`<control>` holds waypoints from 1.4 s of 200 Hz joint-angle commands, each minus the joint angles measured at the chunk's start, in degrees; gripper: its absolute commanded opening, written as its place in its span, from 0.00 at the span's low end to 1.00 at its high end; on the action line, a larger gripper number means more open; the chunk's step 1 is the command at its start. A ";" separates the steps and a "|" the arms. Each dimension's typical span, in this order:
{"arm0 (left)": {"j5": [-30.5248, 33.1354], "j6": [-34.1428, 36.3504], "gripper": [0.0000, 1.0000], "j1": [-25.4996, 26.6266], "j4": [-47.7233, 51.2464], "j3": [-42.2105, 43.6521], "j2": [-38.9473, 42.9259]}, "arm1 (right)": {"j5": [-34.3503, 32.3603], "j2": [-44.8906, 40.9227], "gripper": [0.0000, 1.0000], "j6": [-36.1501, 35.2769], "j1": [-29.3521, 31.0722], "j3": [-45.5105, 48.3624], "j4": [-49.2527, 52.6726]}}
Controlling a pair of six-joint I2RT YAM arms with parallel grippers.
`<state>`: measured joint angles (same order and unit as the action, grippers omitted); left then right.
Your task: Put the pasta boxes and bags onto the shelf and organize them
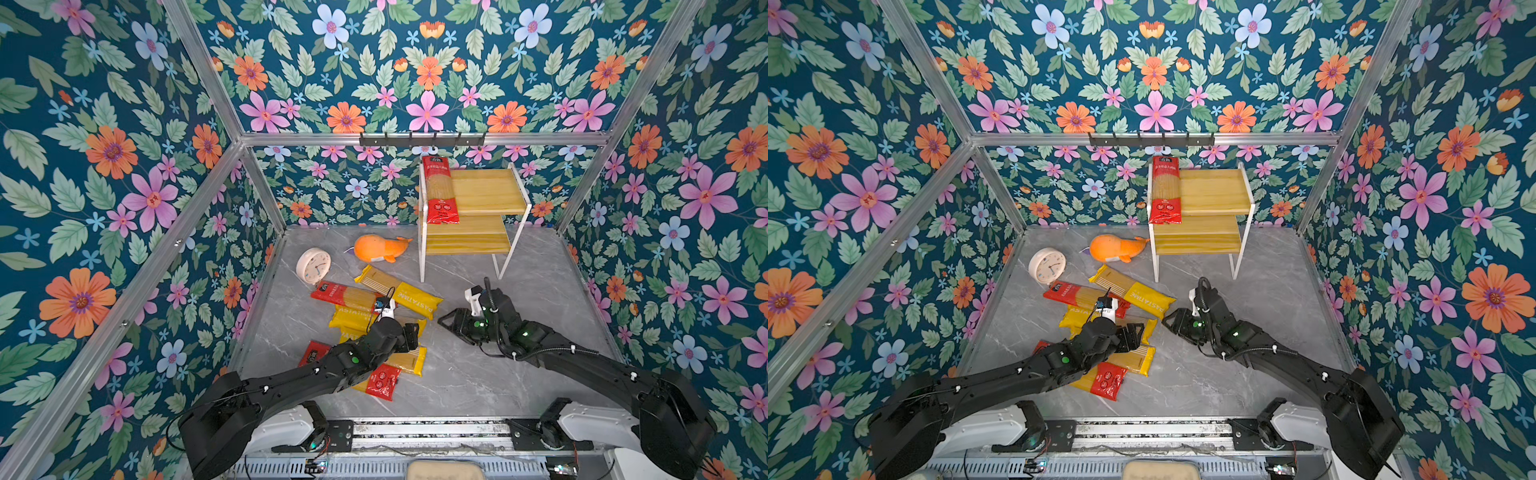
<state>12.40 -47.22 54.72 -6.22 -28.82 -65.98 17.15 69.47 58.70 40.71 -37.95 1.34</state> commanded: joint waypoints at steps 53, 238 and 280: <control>7.03 -10.76 0.81 -3.97 21.16 3.67 11.03 | 3.99 19.03 0.49 -10.24 16.43 -11.02 1.68; 10.06 -20.90 0.80 -7.76 20.99 13.89 21.95 | 15.60 45.33 0.57 -27.40 19.76 -36.74 19.60; 11.41 -22.75 0.79 -7.79 20.63 15.26 22.17 | 9.11 46.45 0.64 -33.27 18.97 -43.26 26.85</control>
<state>22.72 -68.88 46.98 14.66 -14.26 -44.21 30.11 114.72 30.26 59.96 -78.02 22.48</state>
